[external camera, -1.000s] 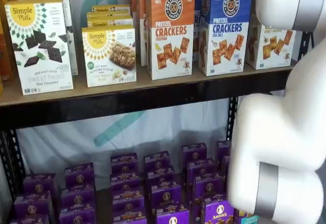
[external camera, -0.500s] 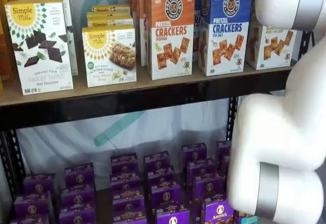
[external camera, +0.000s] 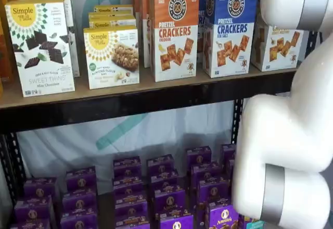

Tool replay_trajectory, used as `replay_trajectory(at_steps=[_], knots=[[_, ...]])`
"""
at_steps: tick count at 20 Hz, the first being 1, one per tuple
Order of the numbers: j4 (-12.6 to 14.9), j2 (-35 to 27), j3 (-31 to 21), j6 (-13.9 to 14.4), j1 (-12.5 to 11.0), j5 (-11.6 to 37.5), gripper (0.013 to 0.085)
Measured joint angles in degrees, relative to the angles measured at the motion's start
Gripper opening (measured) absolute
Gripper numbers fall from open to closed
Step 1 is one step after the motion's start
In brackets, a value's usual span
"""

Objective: Retrieve the yellow and white box located on the top shelf, the sixth one from the left

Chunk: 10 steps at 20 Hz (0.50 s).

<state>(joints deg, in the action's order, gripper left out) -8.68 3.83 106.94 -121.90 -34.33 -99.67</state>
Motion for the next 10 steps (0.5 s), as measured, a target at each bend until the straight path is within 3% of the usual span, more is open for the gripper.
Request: replay_trajectory(at_steps=[1,3,10], knots=[[0.01,-0.11,0.14,0.0,0.0,-0.08,0.085],[-0.05,-0.55,0.76,0.06,0.0,-0.53,0.077],[-0.48,-1.24,1.61,0.13,-0.06,-0.28,0.077]])
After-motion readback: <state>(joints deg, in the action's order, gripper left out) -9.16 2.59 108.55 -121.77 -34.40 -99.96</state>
